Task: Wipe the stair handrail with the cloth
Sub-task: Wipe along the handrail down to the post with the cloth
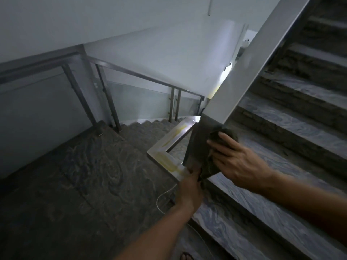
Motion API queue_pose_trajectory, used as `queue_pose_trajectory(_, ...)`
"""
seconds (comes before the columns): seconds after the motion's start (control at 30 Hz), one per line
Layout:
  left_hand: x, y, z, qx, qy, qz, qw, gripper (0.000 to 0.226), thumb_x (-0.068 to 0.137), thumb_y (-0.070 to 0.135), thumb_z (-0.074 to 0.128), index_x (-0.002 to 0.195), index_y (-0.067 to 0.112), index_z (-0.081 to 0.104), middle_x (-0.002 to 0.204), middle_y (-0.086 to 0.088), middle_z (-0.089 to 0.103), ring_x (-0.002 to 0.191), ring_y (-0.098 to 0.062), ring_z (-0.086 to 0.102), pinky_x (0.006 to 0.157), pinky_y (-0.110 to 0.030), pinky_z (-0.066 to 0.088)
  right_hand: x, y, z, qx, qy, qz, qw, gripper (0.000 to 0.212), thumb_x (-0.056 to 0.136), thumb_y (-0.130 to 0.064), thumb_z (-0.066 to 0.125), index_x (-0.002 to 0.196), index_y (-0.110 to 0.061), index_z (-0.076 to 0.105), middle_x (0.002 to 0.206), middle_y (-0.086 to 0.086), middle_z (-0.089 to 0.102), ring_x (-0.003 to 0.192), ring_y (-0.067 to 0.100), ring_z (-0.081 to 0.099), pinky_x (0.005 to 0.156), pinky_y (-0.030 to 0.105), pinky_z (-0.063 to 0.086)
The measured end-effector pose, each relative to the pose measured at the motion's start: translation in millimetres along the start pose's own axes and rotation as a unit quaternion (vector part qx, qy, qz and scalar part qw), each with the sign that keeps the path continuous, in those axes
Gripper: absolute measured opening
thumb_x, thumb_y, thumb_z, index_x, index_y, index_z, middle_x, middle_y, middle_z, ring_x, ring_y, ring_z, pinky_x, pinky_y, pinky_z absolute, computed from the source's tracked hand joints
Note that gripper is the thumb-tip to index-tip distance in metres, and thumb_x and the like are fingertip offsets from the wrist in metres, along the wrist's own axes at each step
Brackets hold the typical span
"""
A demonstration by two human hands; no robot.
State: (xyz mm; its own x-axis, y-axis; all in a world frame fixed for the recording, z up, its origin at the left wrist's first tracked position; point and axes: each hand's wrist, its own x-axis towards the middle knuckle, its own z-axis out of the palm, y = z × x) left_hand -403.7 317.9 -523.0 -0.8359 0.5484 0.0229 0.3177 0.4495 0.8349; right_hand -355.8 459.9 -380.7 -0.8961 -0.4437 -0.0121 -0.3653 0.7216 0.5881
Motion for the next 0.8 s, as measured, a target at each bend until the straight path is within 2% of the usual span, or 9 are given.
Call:
queue_pose_trajectory(0.07,-2.5,-11.7,-20.1,-0.022,-0.064,-0.011,0.998,0.024,0.093,0.015,0.044,0.101,0.023,0.065,0.097,-0.004,0.069,0.087,-0.015,0.062,0.071,-0.022,0.048,-8.7,-13.7,-2.9,0.052,-0.050,0.057,0.996,0.035,0.058,-0.010,0.075,0.093,-0.006,0.073,0.107,0.018,0.071,0.124,0.038,0.052,0.113,0.054,0.008)
queue_pose_trajectory(0.1,-1.0,-17.9,-28.3,-0.019,-0.084,-0.004,0.996,0.023,0.090,0.015,0.047,0.100,0.024,0.066,0.097,-0.004,0.069,0.087,-0.015,0.062,0.073,-0.024,0.049,-11.9,-19.7,-4.4,0.079,-0.071,0.089,0.990,0.036,0.056,-0.014,0.078,0.091,-0.010,0.074,0.104,0.016,0.072,0.120,0.037,0.056,0.111,0.056,0.014)
queue_pose_trajectory(0.2,8.1,-26.1,-61.1,0.016,-0.154,0.005,0.988,0.022,0.088,0.019,0.052,0.104,0.026,0.066,0.098,-0.005,0.069,0.090,-0.018,0.065,0.082,-0.040,0.056,-12.5,-40.1,-14.3,0.138,-0.114,0.197,0.964,0.032,0.066,-0.029,0.069,0.097,-0.022,0.071,0.101,0.006,0.071,0.103,0.029,0.063,0.095,0.048,0.041)
queue_pose_trajectory(0.27,14.8,-22.7,-84.8,0.030,-0.168,0.027,0.985,0.023,0.090,0.015,0.054,0.107,0.023,0.067,0.101,-0.006,0.069,0.094,-0.020,0.065,0.085,-0.040,0.055,-8.9,-50.3,-21.6,0.173,-0.106,0.271,0.941,0.032,0.068,-0.031,0.071,0.099,-0.024,0.069,0.099,0.006,0.065,0.091,0.024,0.059,0.077,0.040,0.050)
queue_pose_trajectory(0.33,21.4,-16.6,-110.2,0.026,-0.166,0.055,0.984,0.019,0.090,0.013,0.055,0.103,0.021,0.067,0.099,-0.006,0.068,0.093,-0.019,0.065,0.083,-0.041,0.056,-3.2,-55.6,-28.9,0.180,-0.078,0.328,0.924,0.031,0.066,-0.028,0.078,0.096,-0.022,0.069,0.093,0.007,0.061,0.081,0.023,0.056,0.066,0.036,0.048)
queue_pose_trajectory(0.4,30.1,-7.2,-134.4,0.016,-0.151,0.093,0.984,0.014,0.089,0.014,0.057,0.095,0.021,0.067,0.091,-0.004,0.067,0.087,-0.018,0.064,0.079,-0.042,0.057,2.5,-56.3,-37.1,0.185,-0.030,0.381,0.905,0.031,0.065,-0.022,0.081,0.093,-0.019,0.069,0.086,0.008,0.064,0.076,0.024,0.056,0.064,0.036,0.045)
queue_pose_trajectory(0.53,54.7,28.0,-175.8,-0.060,-0.149,0.140,0.977,0.014,0.089,0.011,0.060,0.089,0.024,0.063,0.086,0.003,0.062,0.085,-0.013,0.064,0.072,-0.026,0.058,8.9,-43.0,-56.0,0.225,0.086,0.490,0.838,0.018,0.079,-0.021,0.069,0.095,-0.015,0.064,0.079,0.007,0.065,0.071,0.016,0.045,0.057,0.028,0.034)
queue_pose_trajectory(0.63,80.5,52.9,-199.4,-0.085,-0.158,0.176,0.968,0.006,0.089,0.011,0.060,0.091,0.016,0.064,0.089,-0.001,0.062,0.083,-0.011,0.064,0.067,-0.019,0.057,17.1,-28.6,-63.1,0.236,0.150,0.546,0.790,0.017,0.083,-0.028,0.065,0.092,-0.014,0.066,0.082,0.004,0.057,0.074,0.014,0.042,0.054,0.025,0.032)
queue_pose_trajectory(0.8,128.0,71.3,-213.9,-0.025,-0.171,0.232,0.957,0.009,0.089,0.014,0.060,0.087,0.022,0.062,0.082,-0.001,0.062,0.081,-0.016,0.064,0.073,-0.031,0.057,42.1,-15.9,-56.4,0.240,0.186,0.630,0.715,0.022,0.080,-0.033,0.071,0.093,-0.016,0.070,0.083,-0.001,0.044,0.069,0.012,0.041,0.053,0.021,0.031)
